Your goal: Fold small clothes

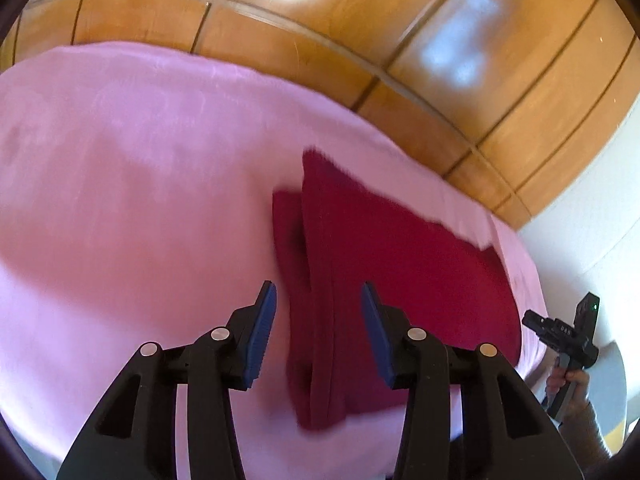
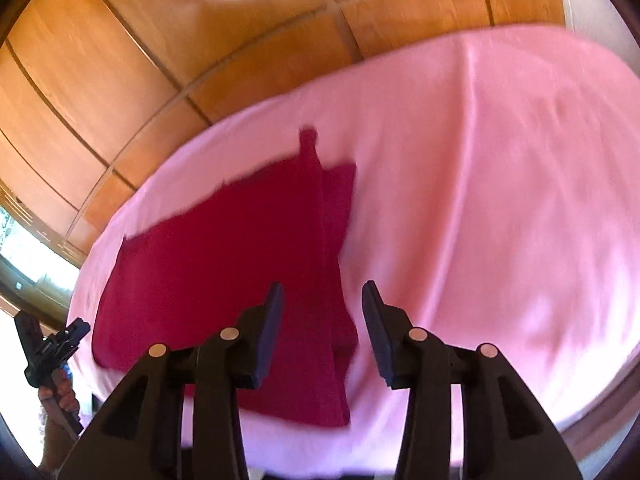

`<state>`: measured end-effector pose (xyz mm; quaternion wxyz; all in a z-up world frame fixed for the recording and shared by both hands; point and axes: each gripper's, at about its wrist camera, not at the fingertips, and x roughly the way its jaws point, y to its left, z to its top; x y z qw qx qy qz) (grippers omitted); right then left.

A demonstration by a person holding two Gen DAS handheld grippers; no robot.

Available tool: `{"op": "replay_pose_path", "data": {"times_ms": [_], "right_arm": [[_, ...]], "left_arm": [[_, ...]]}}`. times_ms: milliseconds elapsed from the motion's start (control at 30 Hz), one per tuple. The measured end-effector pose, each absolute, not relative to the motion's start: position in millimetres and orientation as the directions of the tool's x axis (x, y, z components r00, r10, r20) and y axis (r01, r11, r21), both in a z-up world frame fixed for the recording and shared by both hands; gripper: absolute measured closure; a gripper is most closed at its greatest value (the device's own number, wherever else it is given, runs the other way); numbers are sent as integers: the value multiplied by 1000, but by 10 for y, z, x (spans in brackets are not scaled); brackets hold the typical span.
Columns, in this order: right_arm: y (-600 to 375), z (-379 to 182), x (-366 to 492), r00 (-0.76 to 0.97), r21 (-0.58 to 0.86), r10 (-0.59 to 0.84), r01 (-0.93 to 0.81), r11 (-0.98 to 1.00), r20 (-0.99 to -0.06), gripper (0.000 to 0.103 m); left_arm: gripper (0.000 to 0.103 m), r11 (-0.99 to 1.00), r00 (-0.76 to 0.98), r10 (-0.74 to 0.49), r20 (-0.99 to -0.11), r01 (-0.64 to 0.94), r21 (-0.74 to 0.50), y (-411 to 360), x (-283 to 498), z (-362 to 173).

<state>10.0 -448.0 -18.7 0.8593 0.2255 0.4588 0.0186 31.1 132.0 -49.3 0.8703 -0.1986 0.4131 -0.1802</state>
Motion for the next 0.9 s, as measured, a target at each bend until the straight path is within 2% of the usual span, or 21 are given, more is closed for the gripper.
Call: {"op": "replay_pose_path", "data": {"times_ms": [100, 333, 367, 400, 433, 467, 667, 767, 833, 900], "right_arm": [[-4427, -246, 415, 571, 372, 198, 205, 905, -797, 62], [-4384, -514, 1052, 535, 335, 162, 244, 910, -829, 63], [-4366, -552, 1102, 528, 338, 169, 241, 910, -832, 63], [-4350, -566, 1131, 526, 335, 170, 235, 912, -833, 73], [-4307, -549, 1145, 528, 316, 159, 223, 922, -835, 95], [-4281, -510, 1142, 536, 301, 145, 215, 929, -832, 96], [-4243, -244, 1095, 642, 267, 82, 197, 943, -762, 96], [-4294, -481, 1192, 610, 250, 45, 255, 934, -791, 96], [-4325, -745, 1248, 565, 227, 24, 294, 928, -825, 96], [-4363, -870, 1241, 569, 250, 29, 314, 916, -822, 96]], "left_arm": [[61, 849, 590, -488, -644, 148, -508, 1231, 619, -479], [60, 861, 546, -468, -695, 103, -499, 1035, 1227, -684], [64, 864, 534, -460, -710, 83, -497, 1001, 1310, -739], [72, 860, 524, -468, -712, 83, -504, 988, 1339, -762], [92, 868, 524, -458, -718, 90, -488, 934, 1364, -765], [97, 885, 548, -430, -717, 97, -456, 904, 1348, -730], [97, 924, 655, -345, -672, 112, -366, 835, 1249, -554], [97, 960, 652, -254, -715, 80, -268, 743, 1341, -687], [97, 969, 628, -226, -745, 66, -239, 697, 1402, -821], [97, 975, 608, -205, -767, 56, -216, 653, 1424, -947]]}}
